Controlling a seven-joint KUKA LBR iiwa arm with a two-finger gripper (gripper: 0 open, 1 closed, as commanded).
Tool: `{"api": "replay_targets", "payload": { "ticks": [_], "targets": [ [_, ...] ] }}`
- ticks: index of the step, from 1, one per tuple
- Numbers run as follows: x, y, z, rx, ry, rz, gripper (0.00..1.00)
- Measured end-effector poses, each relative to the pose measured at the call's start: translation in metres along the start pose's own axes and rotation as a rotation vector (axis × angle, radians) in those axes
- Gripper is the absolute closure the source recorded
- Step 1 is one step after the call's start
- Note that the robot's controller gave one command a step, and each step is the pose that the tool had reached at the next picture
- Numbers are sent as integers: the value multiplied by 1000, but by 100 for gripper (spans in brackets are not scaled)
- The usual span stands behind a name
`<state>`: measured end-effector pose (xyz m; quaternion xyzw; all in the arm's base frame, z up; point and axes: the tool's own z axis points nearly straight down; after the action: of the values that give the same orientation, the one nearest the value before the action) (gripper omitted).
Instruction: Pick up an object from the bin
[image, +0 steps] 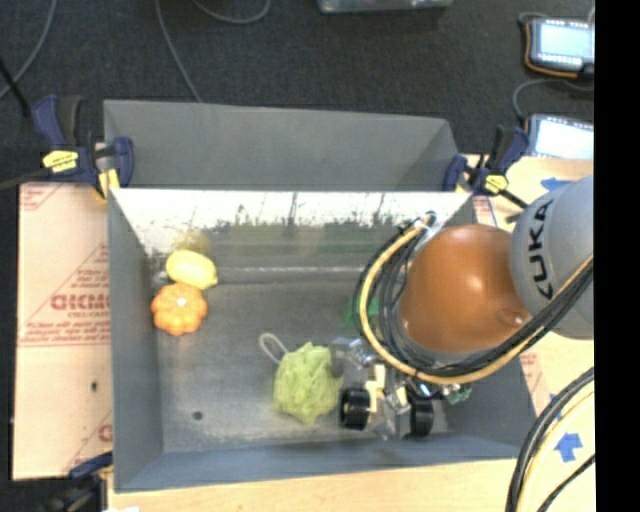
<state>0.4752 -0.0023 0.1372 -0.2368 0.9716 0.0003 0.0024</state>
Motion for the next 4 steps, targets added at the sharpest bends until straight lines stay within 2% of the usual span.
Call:
{"api": "replay_targets", "payload": {
  "ticks": [1,2,3,4],
  "targets": [
    [8,-20,24,0,0,117,0],
    [4,-35,59,1,0,-68,0],
    [1,-42,67,1,-6,25,100],
    [1,-42,67,1,-6,25,100]
  ]
}}
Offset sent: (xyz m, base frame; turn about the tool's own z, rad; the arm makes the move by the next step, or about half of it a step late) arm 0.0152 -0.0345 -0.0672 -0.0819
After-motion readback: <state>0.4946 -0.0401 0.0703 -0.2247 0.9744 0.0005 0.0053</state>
